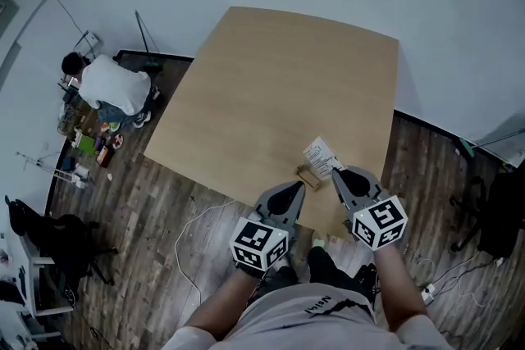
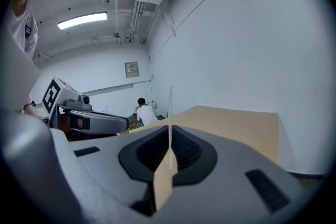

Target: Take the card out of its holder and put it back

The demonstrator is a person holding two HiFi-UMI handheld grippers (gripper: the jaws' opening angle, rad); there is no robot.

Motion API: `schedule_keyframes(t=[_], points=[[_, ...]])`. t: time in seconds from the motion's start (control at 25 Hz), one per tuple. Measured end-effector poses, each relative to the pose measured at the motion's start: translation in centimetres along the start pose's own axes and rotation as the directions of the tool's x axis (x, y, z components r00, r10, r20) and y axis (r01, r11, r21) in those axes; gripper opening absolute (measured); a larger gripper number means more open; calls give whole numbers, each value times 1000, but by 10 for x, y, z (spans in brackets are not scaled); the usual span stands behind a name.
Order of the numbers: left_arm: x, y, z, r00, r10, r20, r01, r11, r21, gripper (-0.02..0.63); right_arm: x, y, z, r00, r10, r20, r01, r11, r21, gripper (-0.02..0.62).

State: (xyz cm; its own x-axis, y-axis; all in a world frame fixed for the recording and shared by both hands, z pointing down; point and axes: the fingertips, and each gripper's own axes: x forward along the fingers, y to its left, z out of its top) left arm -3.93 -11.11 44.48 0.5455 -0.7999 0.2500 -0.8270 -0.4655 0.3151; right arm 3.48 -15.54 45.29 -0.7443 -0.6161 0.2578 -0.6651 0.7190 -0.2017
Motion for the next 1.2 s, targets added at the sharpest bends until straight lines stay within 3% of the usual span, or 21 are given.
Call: schedule_keyframes(t=[0.44,0.84,1.2], points=[[-16,-22,55,994,-49,93,45,998,46,12,-37,13,68,995,-20,93,23,999,-33,26],[-20,-35,73,992,-60,111,53,996,72,12,-54,19,87,991,-24,128,31,998,-50,26],[-18,-29,65,993,-40,111,36,999,32,12,-50,19,71,995,-11,104,15,999,-39,26]])
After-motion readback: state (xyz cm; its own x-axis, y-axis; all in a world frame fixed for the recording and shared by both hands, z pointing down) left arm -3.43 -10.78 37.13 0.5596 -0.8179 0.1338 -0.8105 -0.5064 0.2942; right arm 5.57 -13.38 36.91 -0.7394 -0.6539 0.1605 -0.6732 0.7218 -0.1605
